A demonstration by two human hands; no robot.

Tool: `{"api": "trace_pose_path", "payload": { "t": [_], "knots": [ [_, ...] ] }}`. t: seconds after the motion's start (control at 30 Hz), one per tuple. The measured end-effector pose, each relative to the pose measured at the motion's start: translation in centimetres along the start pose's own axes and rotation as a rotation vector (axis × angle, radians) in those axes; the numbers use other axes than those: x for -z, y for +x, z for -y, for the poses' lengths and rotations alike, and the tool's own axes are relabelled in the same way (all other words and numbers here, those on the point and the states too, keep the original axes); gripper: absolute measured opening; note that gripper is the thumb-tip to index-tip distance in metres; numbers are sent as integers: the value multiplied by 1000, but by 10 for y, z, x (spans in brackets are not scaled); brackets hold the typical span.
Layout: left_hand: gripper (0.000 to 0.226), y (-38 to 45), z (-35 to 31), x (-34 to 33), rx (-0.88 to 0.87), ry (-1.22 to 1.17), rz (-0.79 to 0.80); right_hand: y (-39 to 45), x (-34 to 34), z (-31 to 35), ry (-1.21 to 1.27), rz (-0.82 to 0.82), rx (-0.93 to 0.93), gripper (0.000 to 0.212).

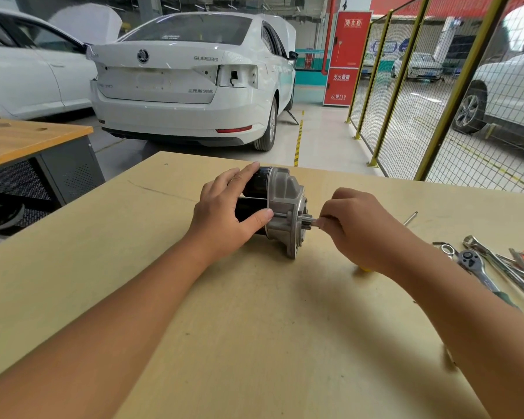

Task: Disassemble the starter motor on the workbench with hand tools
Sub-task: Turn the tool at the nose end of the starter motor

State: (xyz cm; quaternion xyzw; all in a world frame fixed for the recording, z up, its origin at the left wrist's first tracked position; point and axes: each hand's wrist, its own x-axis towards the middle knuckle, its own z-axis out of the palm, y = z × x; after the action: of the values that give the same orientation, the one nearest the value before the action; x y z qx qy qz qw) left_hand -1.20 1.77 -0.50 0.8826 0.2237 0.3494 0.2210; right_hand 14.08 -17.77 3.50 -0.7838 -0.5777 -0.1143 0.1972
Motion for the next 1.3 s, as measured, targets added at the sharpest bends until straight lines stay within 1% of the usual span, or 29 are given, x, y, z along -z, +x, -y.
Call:
{"api": "trace_pose_path", "payload": {
  "t": [0.17, 0.33, 0.43, 0.57, 0.63, 0.7, 0.77, 0.97, 1.17, 1.3],
  "knots": [
    [81, 0, 2, -1, -7, 6, -13, -2, 1, 1, -114, -39, 8, 21],
    [84, 0, 0, -1, 4, 4, 5, -2, 3, 2, -128, -62, 7, 18],
    [85, 0, -1, 0, 8, 0, 7, -2, 5, 3, -90, -58, 1, 14],
    [81, 0, 1, -1, 3, 3, -1, -1, 6, 2, 24, -19, 11, 13],
    [82, 1, 0, 0, -1, 6, 3, -1, 6, 2, 58, -56, 20, 12],
    [84, 0, 0, 0, 4, 5, 11, -1, 5, 1, 61, -90, 23, 17],
    [85, 0, -1, 1, 7, 4, 15, 0, 5, -1, 44, -73, 20, 23],
    [85, 0, 0, 0, 12, 1, 12, 2, 3, -4, 24, -4, 28, 23],
    [81, 1, 3, -2, -7, 9, -2, 1, 3, -2, 29, -5, 19, 16],
    [81, 1, 2, -2, -8, 6, 1, 0, 4, 0, 14, 2, 11, 16]
  ]
}}
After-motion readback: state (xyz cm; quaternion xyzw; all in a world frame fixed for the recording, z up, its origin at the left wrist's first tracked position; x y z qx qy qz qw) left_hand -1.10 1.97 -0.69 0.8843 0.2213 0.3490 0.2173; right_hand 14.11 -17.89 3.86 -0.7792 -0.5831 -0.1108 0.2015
